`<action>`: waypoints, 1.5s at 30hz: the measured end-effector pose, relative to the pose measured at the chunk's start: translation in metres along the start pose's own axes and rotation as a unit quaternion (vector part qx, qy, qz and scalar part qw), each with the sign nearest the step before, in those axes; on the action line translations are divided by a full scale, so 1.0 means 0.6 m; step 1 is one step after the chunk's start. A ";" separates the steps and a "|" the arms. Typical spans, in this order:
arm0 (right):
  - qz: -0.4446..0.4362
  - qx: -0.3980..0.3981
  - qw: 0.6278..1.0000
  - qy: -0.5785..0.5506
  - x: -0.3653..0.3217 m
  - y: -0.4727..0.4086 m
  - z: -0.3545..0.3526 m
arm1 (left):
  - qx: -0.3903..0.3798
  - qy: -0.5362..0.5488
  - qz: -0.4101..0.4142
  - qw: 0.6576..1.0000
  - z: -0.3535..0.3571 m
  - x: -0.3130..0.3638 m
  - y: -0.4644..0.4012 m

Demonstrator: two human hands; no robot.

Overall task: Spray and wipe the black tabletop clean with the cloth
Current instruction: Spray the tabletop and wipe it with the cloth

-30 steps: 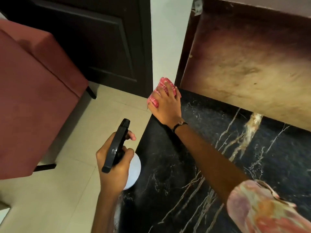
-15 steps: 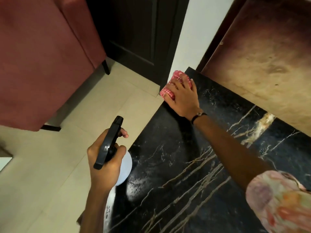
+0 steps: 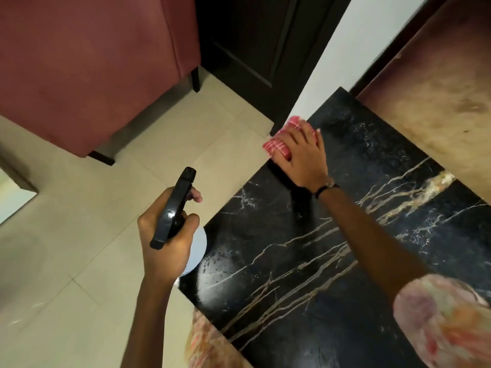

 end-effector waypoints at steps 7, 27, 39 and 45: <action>-0.002 -0.001 1.000 0.001 -0.104 0.090 0.013 | -0.016 -0.022 -0.013 1.000 -0.064 -0.036 -0.011; -0.036 -0.103 0.994 0.005 -0.299 0.289 0.049 | -0.085 -0.044 -0.100 0.990 -0.173 -0.116 0.040; -0.093 -0.095 0.991 -0.023 -0.318 0.325 0.058 | -0.119 -0.066 -0.084 0.987 -0.170 -0.097 0.048; -0.034 -0.077 0.995 -0.045 -0.334 0.351 0.060 | -0.118 -0.064 -0.048 0.990 -0.153 -0.074 0.068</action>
Point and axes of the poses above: each hand's wrist, its own y-axis away from the middle knuckle, its own z-axis out of the palm, x = y × z, the point moved 4 cm from there along -y, towards the middle knuckle, and after that the axes turned 12 degrees about z, right-handed, at the moved point
